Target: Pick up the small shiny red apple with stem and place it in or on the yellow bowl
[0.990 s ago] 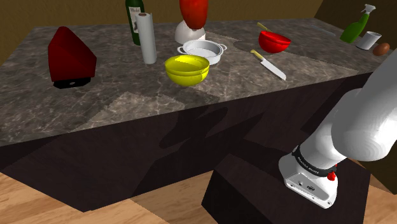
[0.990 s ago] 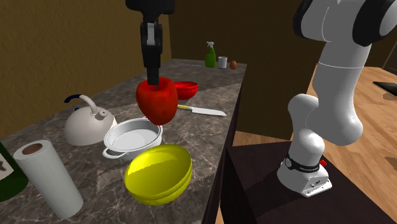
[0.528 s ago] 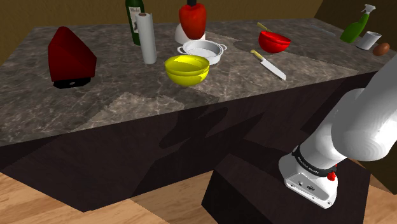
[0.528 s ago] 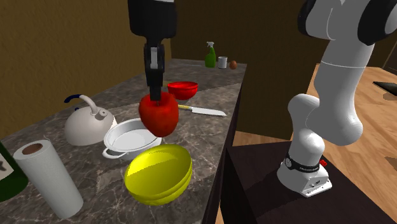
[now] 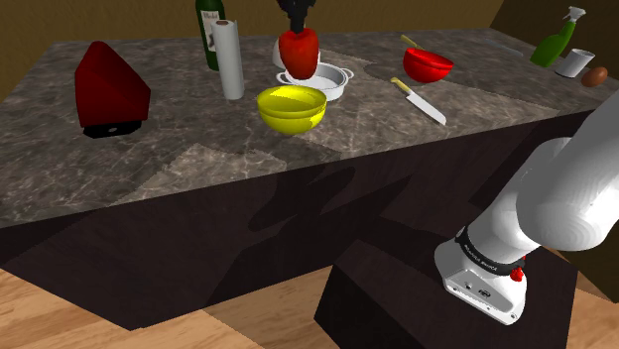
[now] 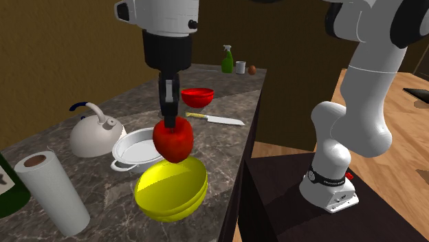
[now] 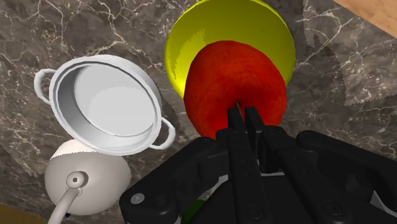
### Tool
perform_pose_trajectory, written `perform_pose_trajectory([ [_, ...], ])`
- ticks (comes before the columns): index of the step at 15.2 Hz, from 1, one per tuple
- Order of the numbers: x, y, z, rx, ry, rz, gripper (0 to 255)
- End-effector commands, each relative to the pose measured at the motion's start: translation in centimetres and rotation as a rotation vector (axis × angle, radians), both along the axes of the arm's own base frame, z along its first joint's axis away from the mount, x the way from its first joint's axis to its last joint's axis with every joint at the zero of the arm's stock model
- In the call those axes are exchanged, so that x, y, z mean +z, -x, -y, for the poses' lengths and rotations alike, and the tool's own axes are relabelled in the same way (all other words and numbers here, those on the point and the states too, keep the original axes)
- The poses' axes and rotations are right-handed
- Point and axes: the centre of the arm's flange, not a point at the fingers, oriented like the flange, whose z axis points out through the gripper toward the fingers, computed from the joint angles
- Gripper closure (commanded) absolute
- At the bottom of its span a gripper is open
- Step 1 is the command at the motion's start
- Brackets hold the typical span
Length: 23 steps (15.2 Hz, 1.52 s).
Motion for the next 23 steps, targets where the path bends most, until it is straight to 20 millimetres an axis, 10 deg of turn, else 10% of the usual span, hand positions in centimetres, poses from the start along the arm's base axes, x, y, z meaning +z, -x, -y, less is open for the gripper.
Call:
perform_pose_trajectory([
  [1,-1.0,0.1,0.0,0.000,0.000,0.001,255],
  [16,-5.2,0.1,0.0,0.000,0.000,0.001,255],
  [17,-5.2,0.1,0.0,0.000,0.000,0.001,0],
  [23,-3.9,0.2,-0.1,0.000,0.000,0.001,0],
])
